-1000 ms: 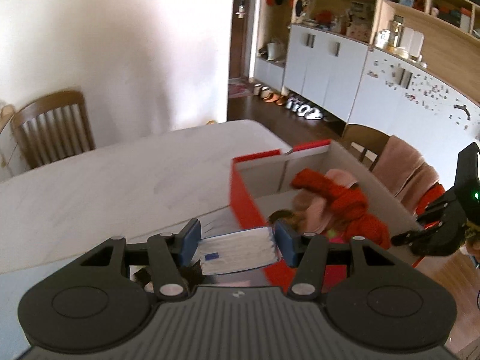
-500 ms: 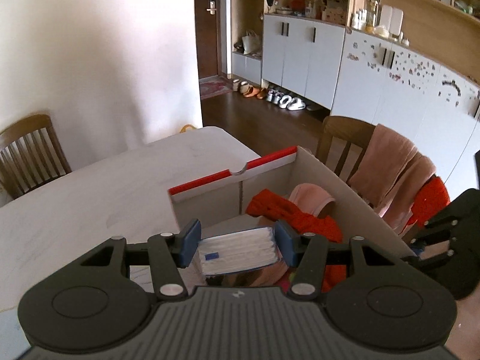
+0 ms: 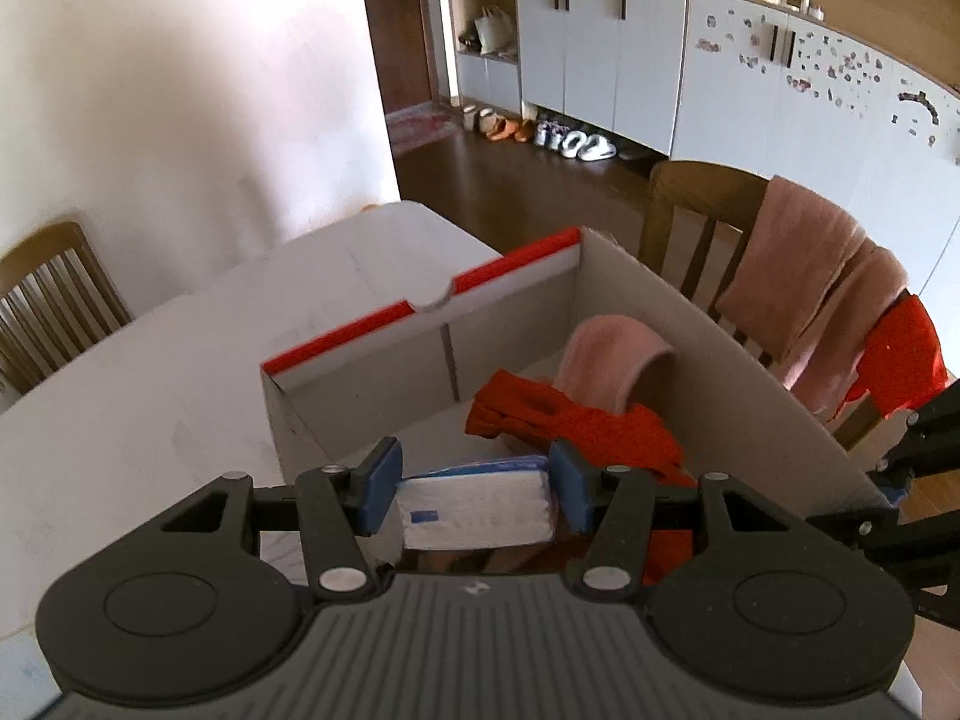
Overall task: Organize objects
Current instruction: 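Carry the blue tissue pack with the left gripper into the box, then open the left gripper to release the tissue pack in the box, then move the left gripper back to the pile over the doll keychain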
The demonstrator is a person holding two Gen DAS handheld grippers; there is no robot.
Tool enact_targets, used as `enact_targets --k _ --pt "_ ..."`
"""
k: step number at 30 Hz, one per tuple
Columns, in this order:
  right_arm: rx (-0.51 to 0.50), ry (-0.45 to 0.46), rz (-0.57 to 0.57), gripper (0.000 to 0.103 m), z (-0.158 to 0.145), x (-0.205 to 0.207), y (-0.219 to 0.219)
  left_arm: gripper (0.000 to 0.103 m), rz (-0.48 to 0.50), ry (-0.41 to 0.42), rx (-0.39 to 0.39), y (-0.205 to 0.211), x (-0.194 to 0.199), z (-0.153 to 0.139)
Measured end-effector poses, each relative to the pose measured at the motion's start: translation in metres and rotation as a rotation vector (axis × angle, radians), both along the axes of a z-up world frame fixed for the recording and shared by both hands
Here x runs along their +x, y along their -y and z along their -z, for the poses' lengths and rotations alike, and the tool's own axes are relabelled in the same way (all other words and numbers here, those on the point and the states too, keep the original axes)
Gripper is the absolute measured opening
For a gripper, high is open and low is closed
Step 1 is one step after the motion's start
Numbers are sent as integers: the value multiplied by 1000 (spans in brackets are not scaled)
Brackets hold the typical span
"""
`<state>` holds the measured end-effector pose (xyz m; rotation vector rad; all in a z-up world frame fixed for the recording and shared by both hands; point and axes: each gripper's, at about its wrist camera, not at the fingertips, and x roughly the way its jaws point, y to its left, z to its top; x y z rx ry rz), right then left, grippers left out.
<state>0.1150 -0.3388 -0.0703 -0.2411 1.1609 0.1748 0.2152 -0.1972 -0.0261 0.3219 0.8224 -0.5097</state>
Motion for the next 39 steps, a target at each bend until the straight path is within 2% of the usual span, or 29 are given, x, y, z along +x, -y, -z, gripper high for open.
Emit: enact_targets --k 9,12,17,28,34,35,36,39 --pt "-4 0 6 7 0 1 0 54 36 -63 14 3 -5 7" --pt "-8 0 9 7 0 2 -1 62 48 -79 -3 -1 -10 8" --pt "-15 1 15 7 0 2 -2 64 45 -93 -30 -11 -19 4" --pt "-33 -4 25 7 2 5 -7 68 -6 -115 -122 -61 -41 -18" --pt "-44 -5 30 8 2 6 -9 75 -59 -102 -167 -96 -50 -31" --pt "-45 -4 30 8 2 6 -9 78 -71 -101 -171 -103 -50 -32" --pt "-47 -3 31 8 2 5 -9 82 -83 -97 -173 -109 -51 -33" --pt "-47 0 37 8 3 5 -9 84 -122 -78 -161 -128 -55 -33"
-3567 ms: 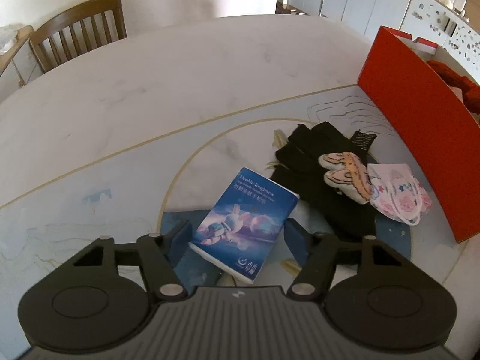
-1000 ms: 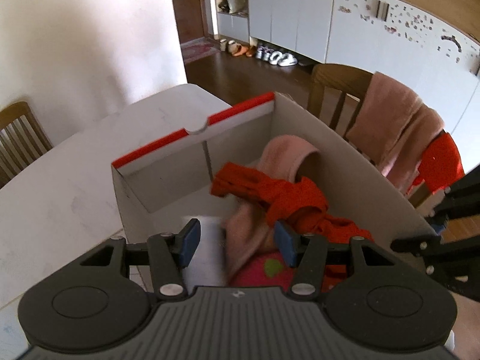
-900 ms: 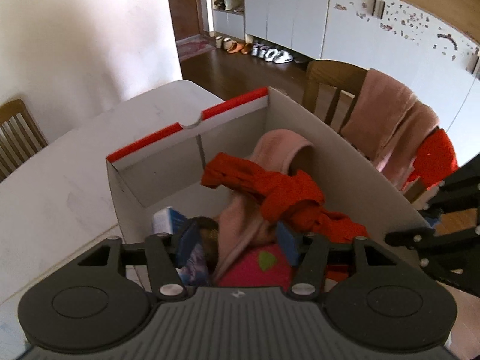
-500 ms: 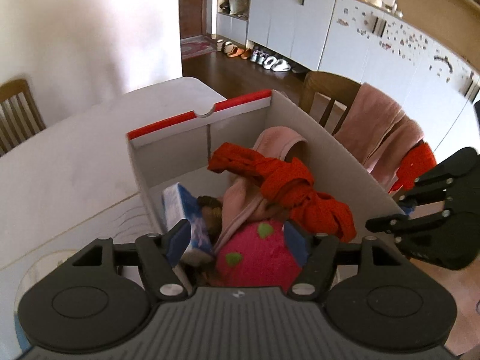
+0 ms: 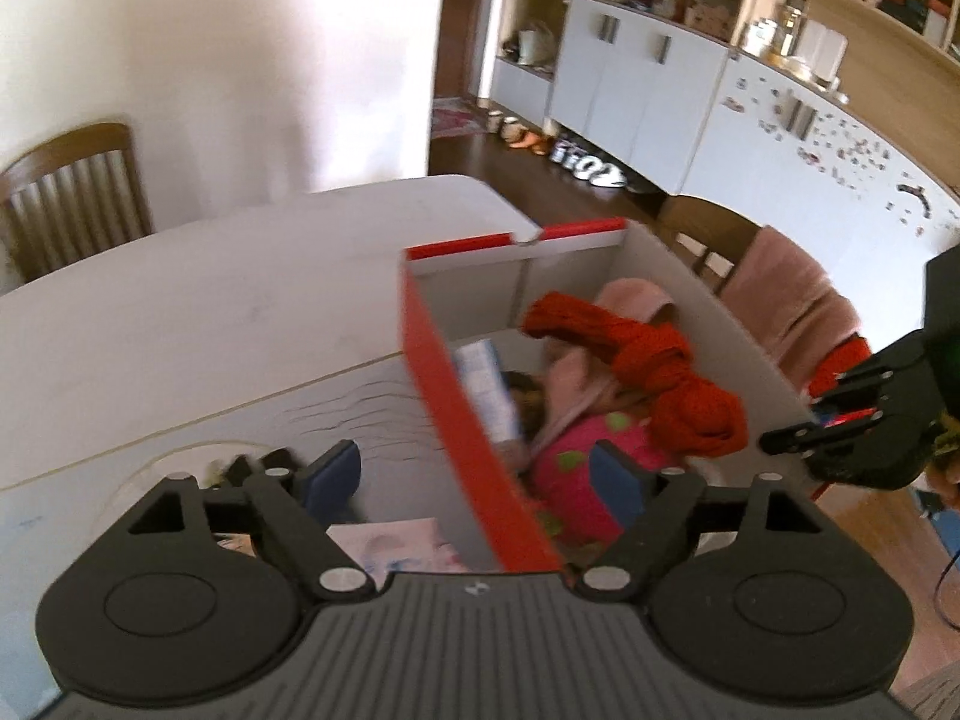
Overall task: Organize objects
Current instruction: 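Move the left gripper back to the pile over the doll keychain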
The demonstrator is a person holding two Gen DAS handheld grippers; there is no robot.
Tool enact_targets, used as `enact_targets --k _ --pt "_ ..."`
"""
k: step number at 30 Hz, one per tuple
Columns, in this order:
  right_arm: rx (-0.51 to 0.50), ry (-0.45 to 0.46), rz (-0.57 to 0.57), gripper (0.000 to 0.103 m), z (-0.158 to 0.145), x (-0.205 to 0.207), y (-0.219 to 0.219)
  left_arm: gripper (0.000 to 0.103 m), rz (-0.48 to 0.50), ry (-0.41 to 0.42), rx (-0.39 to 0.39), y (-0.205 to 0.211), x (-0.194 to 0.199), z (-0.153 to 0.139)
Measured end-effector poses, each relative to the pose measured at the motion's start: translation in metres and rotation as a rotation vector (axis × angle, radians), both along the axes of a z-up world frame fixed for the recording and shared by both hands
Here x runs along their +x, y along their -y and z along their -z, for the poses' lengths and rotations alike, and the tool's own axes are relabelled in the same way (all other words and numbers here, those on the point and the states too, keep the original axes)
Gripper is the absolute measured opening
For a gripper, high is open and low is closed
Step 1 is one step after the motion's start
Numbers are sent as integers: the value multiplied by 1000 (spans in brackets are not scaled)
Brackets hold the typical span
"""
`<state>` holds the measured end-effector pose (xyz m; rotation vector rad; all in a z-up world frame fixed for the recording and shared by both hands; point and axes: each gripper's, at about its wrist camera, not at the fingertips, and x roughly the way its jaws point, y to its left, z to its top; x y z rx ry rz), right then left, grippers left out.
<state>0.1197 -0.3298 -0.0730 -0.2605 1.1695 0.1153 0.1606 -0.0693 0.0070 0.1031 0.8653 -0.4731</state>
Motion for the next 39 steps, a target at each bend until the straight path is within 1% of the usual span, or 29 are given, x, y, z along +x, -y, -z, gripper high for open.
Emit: enact_targets --k 4,6,8,10,12,17,22,26,29,32,39 --pt "7 6 14 7 0 -1 1 86 -62 -3 28 -25 -1 8" --pt "8 7 15 7 -1 -1 2 93 -82 -4 42 -34 -2 13" --pt "0 8 18 7 -1 -1 2 97 -101 -1 60 -43 -2 19" --pt "-6 7 25 7 -1 -1 4 98 -112 -3 69 -51 -1 25" --pt "-6 5 33 7 -1 0 6 102 -118 -4 79 -56 1 31" --pt "-12 3 42 8 -1 0 7 103 -133 -30 136 -63 14 52" --pt "-26 3 48 8 -1 1 2 103 -157 -70 145 -70 27 73" --pt "-29 2 57 9 -1 1 2 103 -189 -78 157 -77 37 86" --pt "-33 1 63 9 -1 1 1 103 -190 -89 172 -79 43 97" --pt "-34 -1 67 9 0 1 2 103 -198 -89 196 -81 47 105" --pt "-39 -5 72 10 1 2 1 101 -219 -78 175 -82 53 107"
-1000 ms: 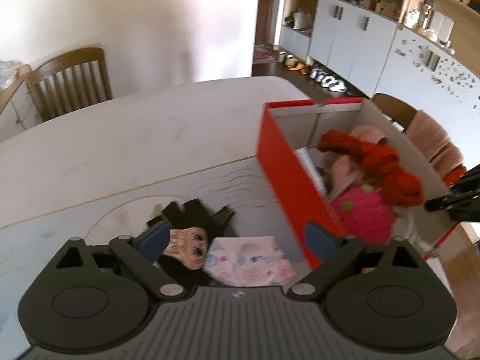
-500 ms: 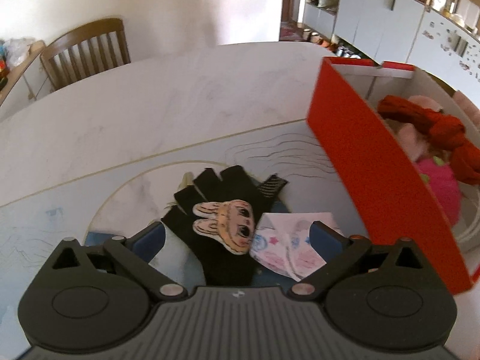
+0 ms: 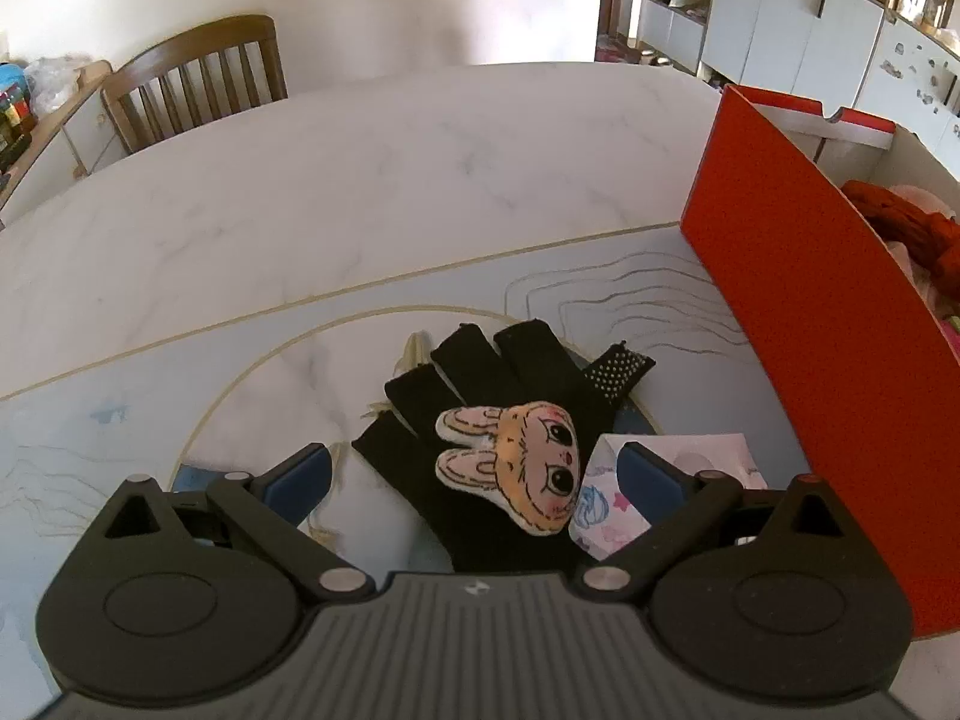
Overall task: Organize objects
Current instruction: 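Move the left gripper back to the pile over the doll keychain, then close the left gripper on the cartoon doll keychain, then carry the doll keychain with the left gripper into the box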
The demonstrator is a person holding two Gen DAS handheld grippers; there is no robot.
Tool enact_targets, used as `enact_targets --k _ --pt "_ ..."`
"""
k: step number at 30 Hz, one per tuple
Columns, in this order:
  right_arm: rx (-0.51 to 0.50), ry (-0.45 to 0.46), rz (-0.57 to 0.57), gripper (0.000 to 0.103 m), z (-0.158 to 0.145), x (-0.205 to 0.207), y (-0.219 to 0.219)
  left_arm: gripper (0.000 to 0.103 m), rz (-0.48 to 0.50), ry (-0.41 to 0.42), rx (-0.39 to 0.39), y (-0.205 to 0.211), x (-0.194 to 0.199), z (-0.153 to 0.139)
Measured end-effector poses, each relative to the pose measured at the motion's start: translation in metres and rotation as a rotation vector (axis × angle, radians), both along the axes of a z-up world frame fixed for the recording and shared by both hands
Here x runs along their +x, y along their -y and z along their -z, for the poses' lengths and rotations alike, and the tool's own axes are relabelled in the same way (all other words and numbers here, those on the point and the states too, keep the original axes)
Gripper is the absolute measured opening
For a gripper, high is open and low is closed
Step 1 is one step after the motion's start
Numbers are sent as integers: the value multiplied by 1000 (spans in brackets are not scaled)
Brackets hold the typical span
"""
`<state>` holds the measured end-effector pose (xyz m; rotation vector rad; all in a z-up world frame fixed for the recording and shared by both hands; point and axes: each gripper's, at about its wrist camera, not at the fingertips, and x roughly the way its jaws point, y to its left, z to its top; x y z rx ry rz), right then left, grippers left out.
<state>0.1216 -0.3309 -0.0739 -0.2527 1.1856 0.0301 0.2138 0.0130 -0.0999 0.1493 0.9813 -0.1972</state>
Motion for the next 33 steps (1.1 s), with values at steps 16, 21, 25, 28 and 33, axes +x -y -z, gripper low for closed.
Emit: enact_targets --k 16,21,25,28,33 --pt "-1 -1 1 10 1 0 0 48 63 3 6 10 -6 2" --pt "1 -1 -3 10 1 0 0 46 47 12 -15 7 -13 -9" --pt "3 1 -9 10 2 1 0 46 39 19 -44 5 -22 -25" --pt "6 2 -13 10 2 0 1 46 51 24 -62 8 -30 -40" --pt "8 7 -21 9 2 -1 1 46 85 33 -107 19 -41 -64"
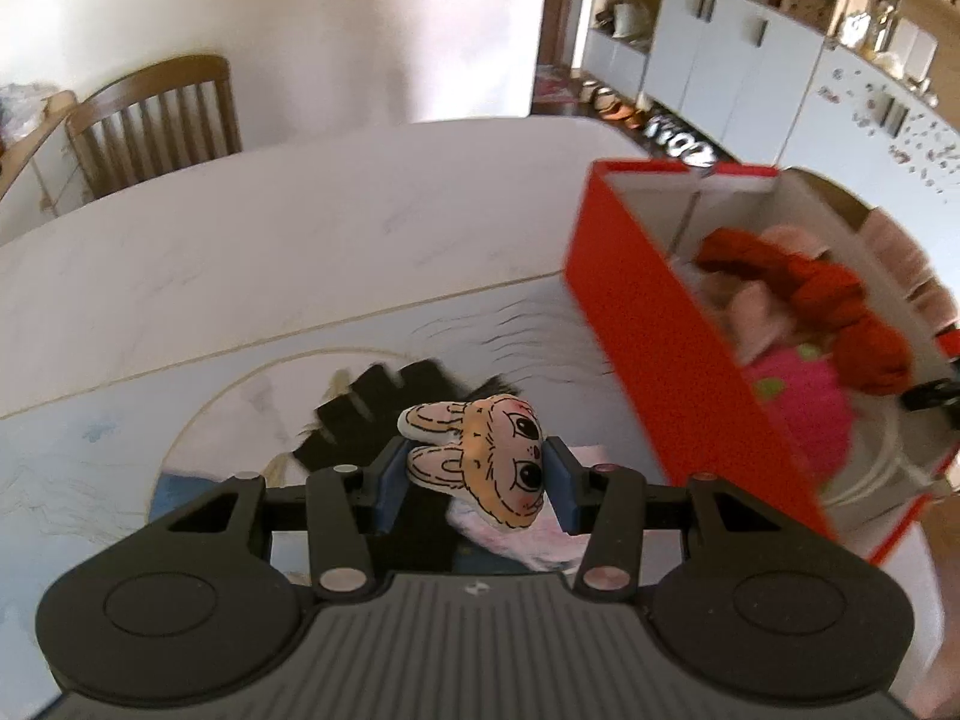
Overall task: Organize objects
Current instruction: 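Carry the doll keychain with the left gripper into the box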
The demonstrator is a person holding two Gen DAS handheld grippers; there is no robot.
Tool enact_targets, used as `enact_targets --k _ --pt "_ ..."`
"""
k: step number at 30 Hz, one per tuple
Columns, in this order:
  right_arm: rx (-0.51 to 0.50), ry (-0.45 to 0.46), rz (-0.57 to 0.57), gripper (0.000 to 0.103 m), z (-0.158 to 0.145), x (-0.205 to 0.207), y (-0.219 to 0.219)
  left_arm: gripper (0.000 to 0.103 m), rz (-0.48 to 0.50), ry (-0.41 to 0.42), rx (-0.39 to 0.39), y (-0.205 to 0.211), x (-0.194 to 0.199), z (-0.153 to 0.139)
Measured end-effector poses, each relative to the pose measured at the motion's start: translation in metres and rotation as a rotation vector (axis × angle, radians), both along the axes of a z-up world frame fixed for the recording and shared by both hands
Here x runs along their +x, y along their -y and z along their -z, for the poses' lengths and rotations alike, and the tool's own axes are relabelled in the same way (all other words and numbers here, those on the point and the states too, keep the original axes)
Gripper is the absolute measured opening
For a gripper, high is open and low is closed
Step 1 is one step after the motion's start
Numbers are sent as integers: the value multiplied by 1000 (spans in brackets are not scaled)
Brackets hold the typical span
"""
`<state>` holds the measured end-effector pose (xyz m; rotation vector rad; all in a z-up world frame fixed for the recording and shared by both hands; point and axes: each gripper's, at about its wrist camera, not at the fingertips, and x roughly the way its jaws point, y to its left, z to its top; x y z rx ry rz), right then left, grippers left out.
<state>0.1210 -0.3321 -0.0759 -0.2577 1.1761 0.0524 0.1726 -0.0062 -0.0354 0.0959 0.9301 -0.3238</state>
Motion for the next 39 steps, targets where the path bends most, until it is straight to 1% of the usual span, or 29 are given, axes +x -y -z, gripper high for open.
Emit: enact_targets --k 5,10,20,27,36,39 --pt "1 2 -9 9 -1 0 0 46 63 16 -21 23 -9 -21" --pt "-2 3 -17 9 -1 -1 0 46 130 37 -40 53 -13 -35" --pt "-9 14 -30 9 0 -4 -2 46 247 71 -28 117 -9 -47" --pt "-9 16 -41 9 0 -4 -1 46 281 75 -7 148 0 -44" --pt "-3 15 -41 9 1 -3 -1 47 302 64 72 177 17 -24" --pt "-1 15 -41 9 2 -2 -2 47 304 46 92 184 23 -16"
